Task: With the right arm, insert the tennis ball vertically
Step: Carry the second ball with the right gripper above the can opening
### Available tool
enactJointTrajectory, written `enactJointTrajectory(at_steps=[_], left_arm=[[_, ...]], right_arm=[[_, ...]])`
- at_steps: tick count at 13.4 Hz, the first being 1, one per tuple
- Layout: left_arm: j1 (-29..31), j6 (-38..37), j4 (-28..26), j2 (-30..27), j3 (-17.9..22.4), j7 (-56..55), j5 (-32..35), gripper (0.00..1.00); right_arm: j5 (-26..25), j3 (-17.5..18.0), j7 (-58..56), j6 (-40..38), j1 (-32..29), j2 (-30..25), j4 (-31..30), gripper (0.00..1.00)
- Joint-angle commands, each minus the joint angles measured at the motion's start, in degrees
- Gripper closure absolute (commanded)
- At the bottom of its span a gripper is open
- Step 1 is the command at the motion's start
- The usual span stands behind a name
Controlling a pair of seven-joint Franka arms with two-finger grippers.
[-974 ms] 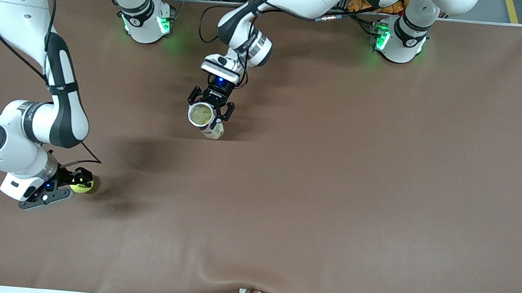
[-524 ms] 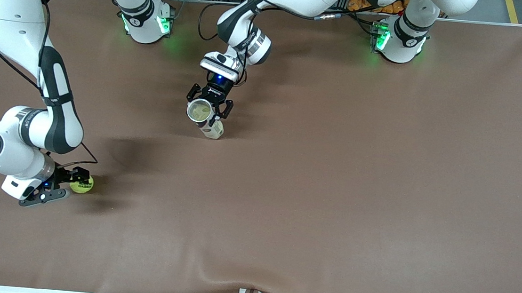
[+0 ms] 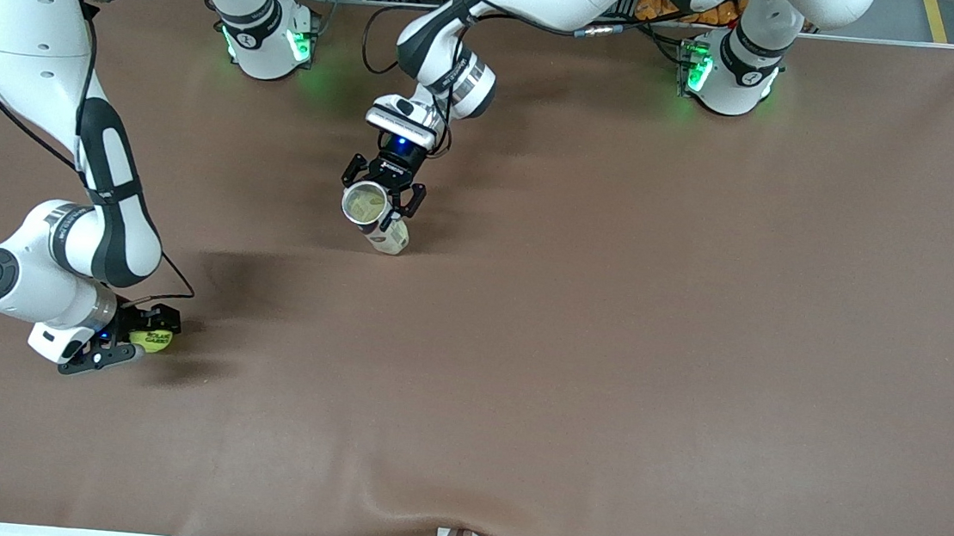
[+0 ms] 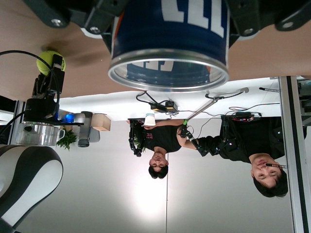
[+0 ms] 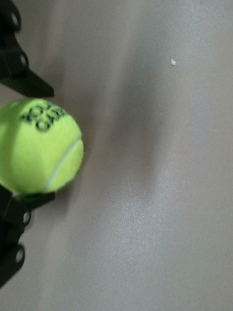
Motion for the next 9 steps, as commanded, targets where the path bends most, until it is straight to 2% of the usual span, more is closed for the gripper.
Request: enactJointTrajectory(at_steps=[1, 3, 5, 9], left_arm=[[-0.46, -1.0, 0.02, 0.47, 0.32, -1.5, 1.4, 0.19], [-0.9, -1.08, -0.51, 0.47, 0.32, -1.59, 1.4, 0.19], [-0.99, -1.34, -0.51, 0.47, 0.32, -1.59, 1.4, 0.19], [-1.43, -2.31, -0.69, 0.47, 0.32, -1.68, 1.4, 0.19]], right_arm=[[0.96, 0.79, -1.94, 0.13, -0.45, -0.29, 1.15, 0.81], [0.96, 0.79, -1.94, -3.19, -0.18, -0.56, 3.33, 0.9], [1.05, 0.96, -1.24, -7.41, 0.6, -1.61, 5.1, 0.93], [1.14, 0.96, 8.75, -19.35, 5.08, -7.49, 5.37, 0.94]])
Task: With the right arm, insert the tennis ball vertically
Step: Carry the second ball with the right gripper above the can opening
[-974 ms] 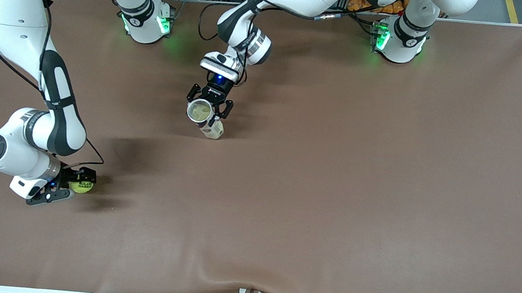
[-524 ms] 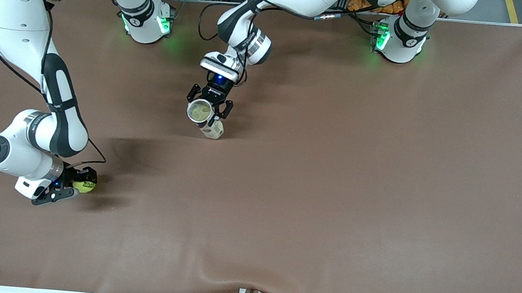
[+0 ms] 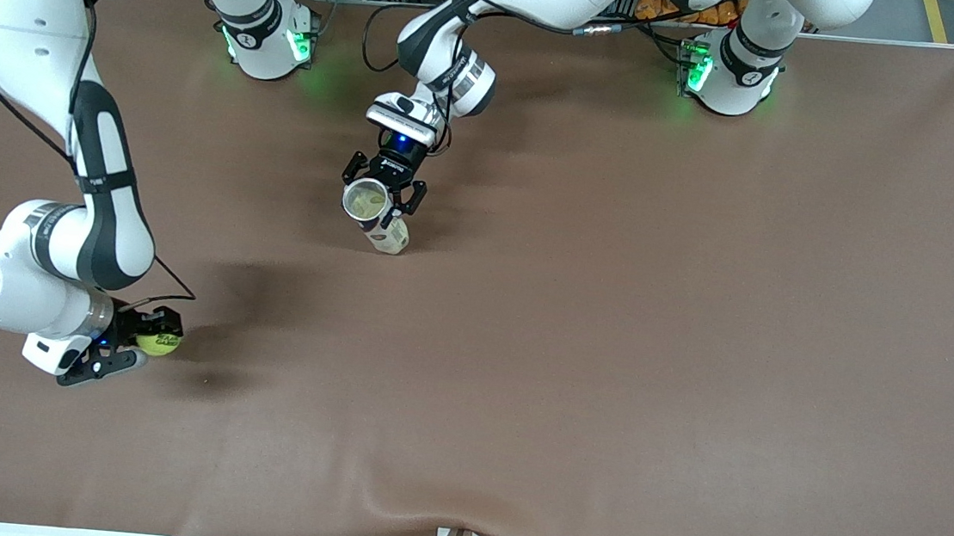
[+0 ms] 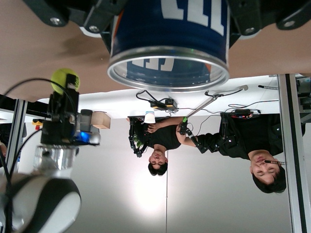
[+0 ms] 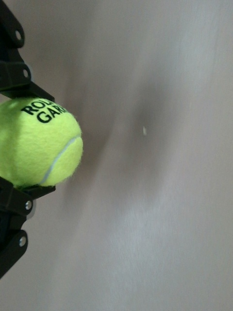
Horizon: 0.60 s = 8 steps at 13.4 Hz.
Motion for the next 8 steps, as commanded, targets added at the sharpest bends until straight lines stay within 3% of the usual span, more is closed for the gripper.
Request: enactJointTrajectory(at_steps=[1, 5, 8], left_arm=[[-0.77, -1.19, -0.31, 0.47, 0.23, -1.68, 1.39, 0.19], [-1.38, -1.89, -0.66, 0.47, 0.23, -1.94, 1.31, 0.19], [-1.38, -2.16, -0.66, 0.47, 0.23, -1.94, 1.31, 0.19]], right_arm=[[0.76, -0.19, 7.66, -7.77, 3.16, -5.49, -1.2, 0.94], [4.01, -0.19, 20.05, -18.84, 8.25, -9.36, -1.38, 0.93], [4.71, -0.19, 34.71, -24.83, 15.36, -13.05, -1.82, 0.93]])
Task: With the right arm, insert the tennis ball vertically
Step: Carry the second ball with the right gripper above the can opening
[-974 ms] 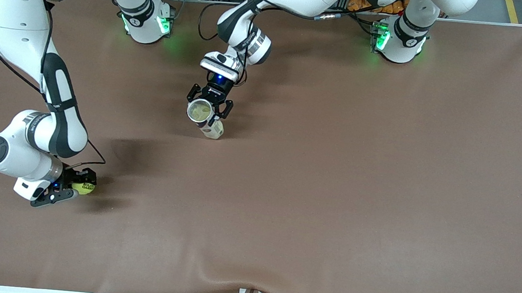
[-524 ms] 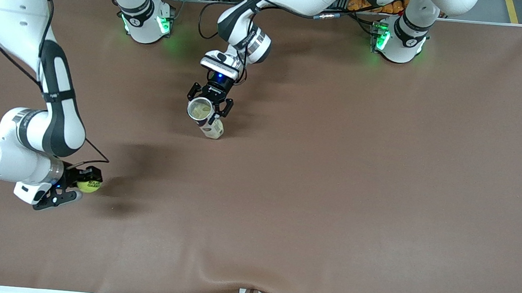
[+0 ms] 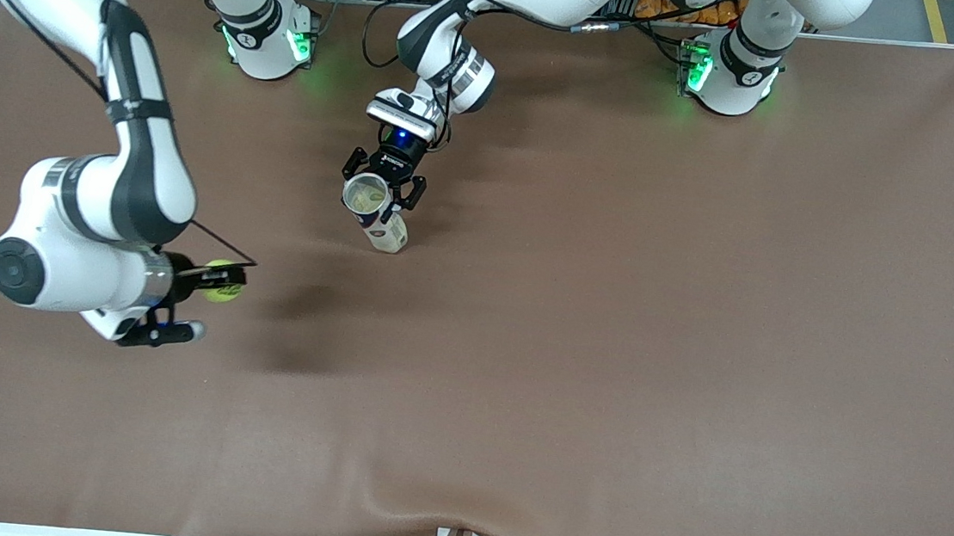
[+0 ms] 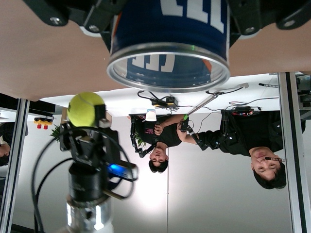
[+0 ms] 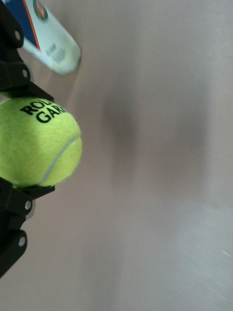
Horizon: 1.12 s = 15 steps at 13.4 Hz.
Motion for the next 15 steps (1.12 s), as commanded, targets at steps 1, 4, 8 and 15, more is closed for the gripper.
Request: enactJointTrajectory(at_steps=[1, 4, 8, 15], left_arm=[[-0.45, -0.85, -0.05, 0.37, 0.24, -1.94, 1.39, 0.19], [-0.45, -1.03, -0.05, 0.37, 0.24, -1.94, 1.39, 0.19], [-0.45, -1.03, -0.05, 0.37, 0.24, -2.03, 1.39, 0.19], [-0.45, -1.03, -0.05, 0.37, 0.24, -1.94, 1.39, 0.19]], right_arm=[[2.48, -0.49, 12.7, -4.17, 6.83, -4.85, -1.94, 0.93], [4.16, -0.49, 23.18, -6.82, 12.73, -7.31, -2.11, 0.93], [5.73, -0.4, 25.84, -7.09, 15.12, -8.55, -4.83, 0.93], [10.57, -0.49, 25.84, -9.82, 16.88, -8.29, -6.33, 0.95]])
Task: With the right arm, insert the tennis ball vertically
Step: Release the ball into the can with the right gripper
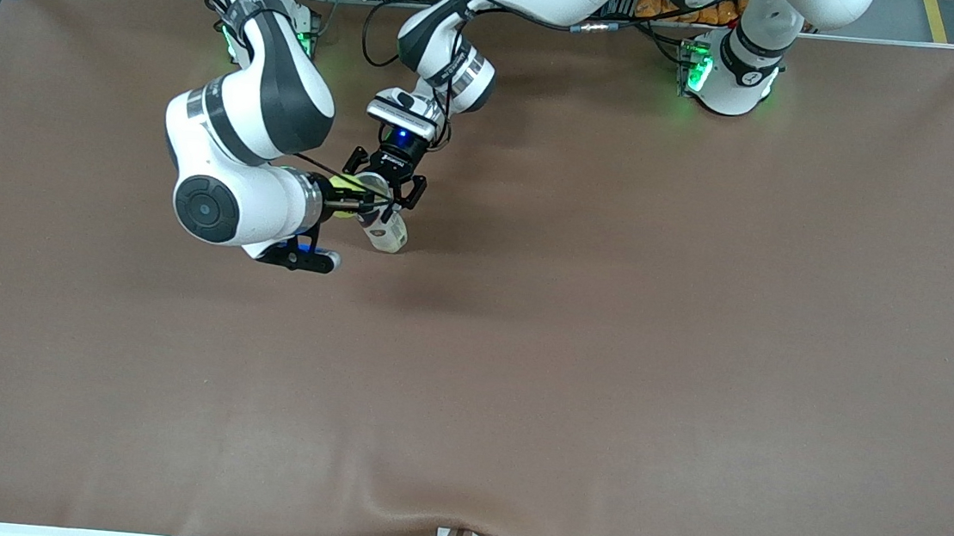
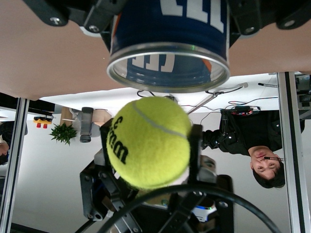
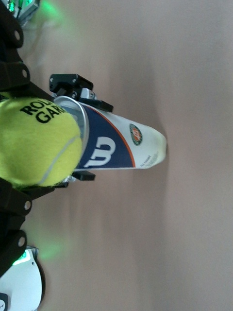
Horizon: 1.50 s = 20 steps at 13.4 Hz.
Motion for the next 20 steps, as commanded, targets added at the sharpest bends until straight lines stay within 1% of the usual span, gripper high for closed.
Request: enactJointTrajectory(at_steps=[1, 3, 4, 5, 6, 7, 8, 9, 13, 18, 19, 20], left_arm=[[-0.41, -0.73, 0.04, 0.36, 0.24, -1.77, 1.39, 0.19], [-0.41, -0.73, 0.04, 0.36, 0.24, -1.77, 1.39, 0.19], [-0.41, -0.73, 0.04, 0.36, 0.24, -1.68, 1.39, 0.19], [-0.41, -0.73, 0.04, 0.36, 0.24, -1.68, 1.39, 0.19], [-0.41, -0.73, 0.04, 0.45, 0.24, -1.68, 1.39, 0.19], [-0.41, -0.73, 0.04, 0.36, 0.24, -1.68, 1.39, 0.19], [-0.41, -0.73, 0.04, 0.45, 0.24, -1.68, 1.39, 0.19], [-0.41, -0.73, 0.04, 0.36, 0.24, -1.86, 1.39, 0.19], [-0.41, -0.73, 0.21, 0.28, 0.24, -1.86, 1.13, 0.19], [-0.41, -0.73, 0.21, 0.28, 0.24, -1.86, 1.04, 0.18], [-0.41, -0.73, 0.21, 0.28, 0.24, -1.94, 1.13, 0.13], [-0.41, -0.73, 0.21, 0.28, 0.24, -1.94, 1.04, 0.01]], right_arm=[[1.81, -0.53, 0.54, -0.02, 1.34, -1.4, -2.27, 0.95], [1.81, -0.53, 0.54, 0.16, 1.35, -1.14, -2.36, 0.92], [1.99, -0.53, 0.54, 0.24, 1.43, -1.14, -2.97, 0.87], [3.12, -0.53, 0.71, 0.51, 1.35, -1.14, -3.84, 0.76], [4.35, -0.53, 0.71, 0.68, 1.35, -0.96, -4.2, 0.56], [4.62, -0.53, 0.71, 0.68, 1.35, -0.79, -4.29, 0.32], [4.62, -0.53, 0.89, 0.68, 1.35, -0.61, -4.2, 0.13], [4.62, -0.53, 1.67, 0.68, 1.35, -0.61, -4.2, 0.0], [4.54, -0.97, 2.21, -0.1, 0.03, -1.58, -2.37, 0.0], [3.83, -1.06, 1.68, -0.55, -1.29, -2.1, -2.27, 0.0], [3.83, -1.06, 1.77, -0.46, -1.29, -2.02, -2.27, 0.0], [3.83, -0.97, 1.94, -0.28, -1.12, -2.02, -2.36, 0.0]])
